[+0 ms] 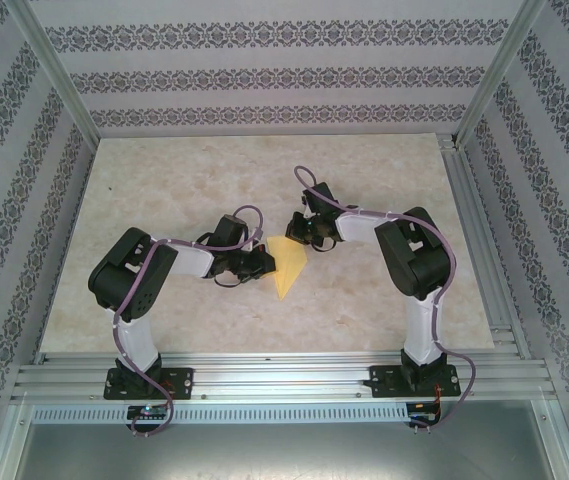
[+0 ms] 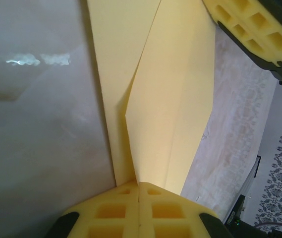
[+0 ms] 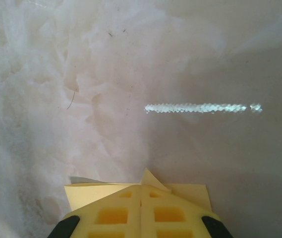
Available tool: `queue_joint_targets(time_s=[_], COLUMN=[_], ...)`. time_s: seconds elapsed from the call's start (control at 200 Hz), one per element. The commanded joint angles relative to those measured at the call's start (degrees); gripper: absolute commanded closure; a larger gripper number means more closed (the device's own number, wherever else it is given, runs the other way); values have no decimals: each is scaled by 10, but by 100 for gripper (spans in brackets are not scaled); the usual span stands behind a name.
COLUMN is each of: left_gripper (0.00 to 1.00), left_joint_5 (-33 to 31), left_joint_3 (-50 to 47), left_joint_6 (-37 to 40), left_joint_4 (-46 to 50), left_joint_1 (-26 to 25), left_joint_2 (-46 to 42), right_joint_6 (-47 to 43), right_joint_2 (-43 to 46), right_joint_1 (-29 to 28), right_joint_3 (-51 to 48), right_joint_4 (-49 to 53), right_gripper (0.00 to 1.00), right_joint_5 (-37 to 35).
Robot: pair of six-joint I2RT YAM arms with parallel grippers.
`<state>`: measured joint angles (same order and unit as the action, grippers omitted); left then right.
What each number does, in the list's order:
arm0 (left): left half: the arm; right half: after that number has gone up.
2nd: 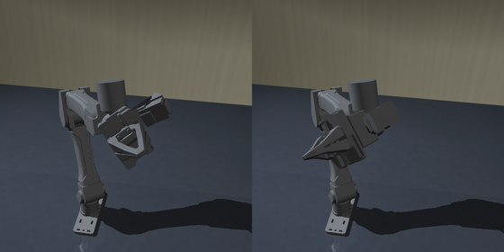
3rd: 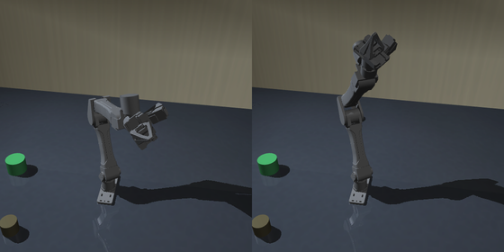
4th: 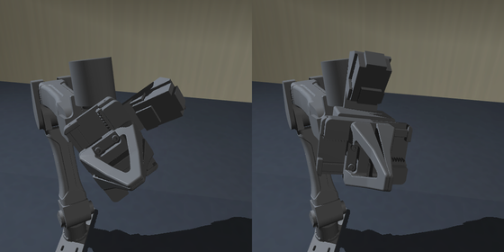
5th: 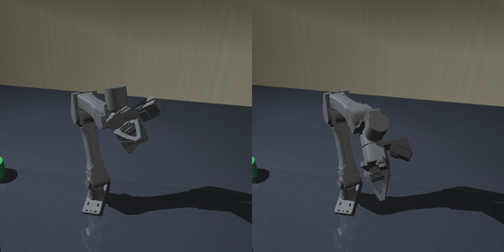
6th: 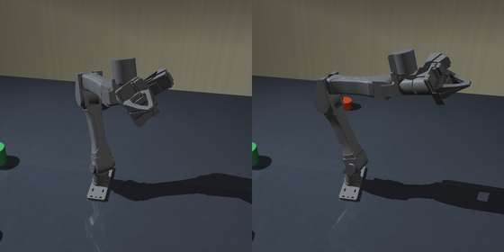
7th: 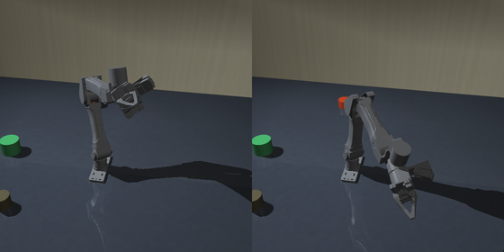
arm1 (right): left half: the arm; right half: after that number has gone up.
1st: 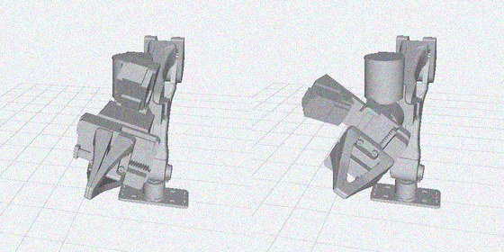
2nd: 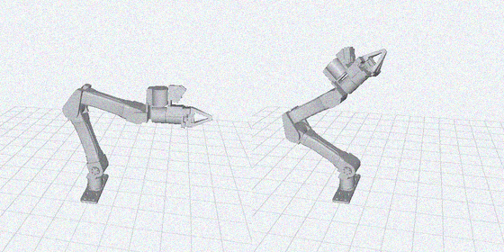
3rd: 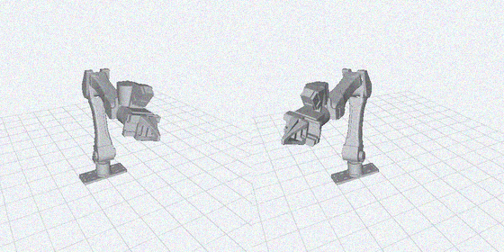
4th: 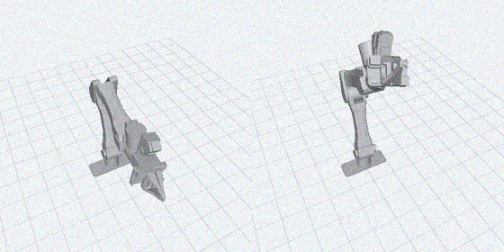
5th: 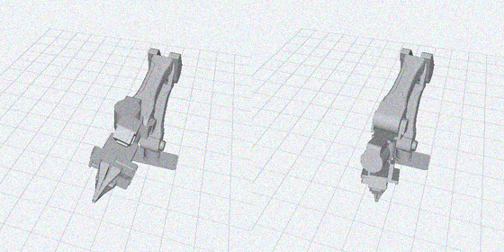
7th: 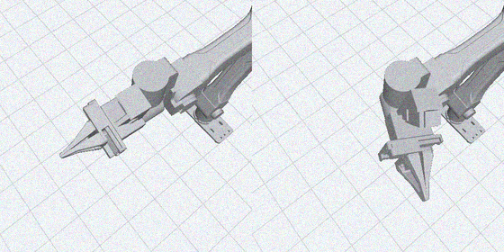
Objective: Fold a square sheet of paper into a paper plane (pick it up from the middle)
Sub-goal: Fourth fold the wing at the center of the table, then turn over the paper at the center of the table.
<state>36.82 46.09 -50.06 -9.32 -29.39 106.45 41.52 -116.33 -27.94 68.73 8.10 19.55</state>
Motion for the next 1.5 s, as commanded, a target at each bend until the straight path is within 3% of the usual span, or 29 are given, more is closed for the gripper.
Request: queue_joint_targets(time_s=[0.0, 0.46, 0.654, 0.914, 1.004, 1.239, 1.354, 1.494], left_gripper=[96, 96, 92, 77, 70, 64, 69, 83], left_joint_5=[-47, -49, -48, -64, -77, -103, -65, -63], left_joint_3=[-9, -7, 1, 22, 26, 36, 47, 108], left_joint_6=[23, 20, 16, 21, 25, 41, 27, 36], left_joint_4=[55, 54, 59, 105, 130, 196, 176, 212], left_joint_1=[4, 4, 4, 4, 4, 3, -8, -57], left_joint_2=[22, 24, 13, -47, -80, -170, -197, -171], right_joint_6=[-20, -41, -76, -32, -8, 36, 50, 55], right_joint_2=[-26, -51, 29, 162, 194, 254, 273, 295], right_joint_1=[14, 33, 33, -12, -30, -41, -43, -36], right_joint_3=[15, 109, 118, -42, -95, -212, -250, -279], right_joint_4=[30, 96, 130, 33, 6, -54, -75, -71], right_gripper=[96, 95, 87, 86, 86, 86, 86, 88], right_joint_5=[-33, -30, -34, 6, -13, -21, -26, -51])
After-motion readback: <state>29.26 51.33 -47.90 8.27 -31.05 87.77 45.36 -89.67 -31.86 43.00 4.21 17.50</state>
